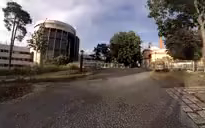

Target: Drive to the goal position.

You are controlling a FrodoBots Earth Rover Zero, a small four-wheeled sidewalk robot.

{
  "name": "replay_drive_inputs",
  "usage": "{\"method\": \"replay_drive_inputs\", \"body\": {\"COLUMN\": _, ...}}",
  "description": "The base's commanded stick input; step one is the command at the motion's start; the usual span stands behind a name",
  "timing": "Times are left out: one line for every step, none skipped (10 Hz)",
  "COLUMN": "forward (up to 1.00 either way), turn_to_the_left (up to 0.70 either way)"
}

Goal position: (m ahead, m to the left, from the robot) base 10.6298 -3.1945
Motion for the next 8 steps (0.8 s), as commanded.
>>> {"method": "replay_drive_inputs", "body": {"forward": 0.45, "turn_to_the_left": 0.00}}
{"method": "replay_drive_inputs", "body": {"forward": 0.45, "turn_to_the_left": 0.00}}
{"method": "replay_drive_inputs", "body": {"forward": 0.45, "turn_to_the_left": 0.00}}
{"method": "replay_drive_inputs", "body": {"forward": 0.45, "turn_to_the_left": 0.00}}
{"method": "replay_drive_inputs", "body": {"forward": 0.45, "turn_to_the_left": 0.00}}
{"method": "replay_drive_inputs", "body": {"forward": 0.45, "turn_to_the_left": -0.05}}
{"method": "replay_drive_inputs", "body": {"forward": 0.45, "turn_to_the_left": -0.16}}
{"method": "replay_drive_inputs", "body": {"forward": 0.45, "turn_to_the_left": -0.27}}
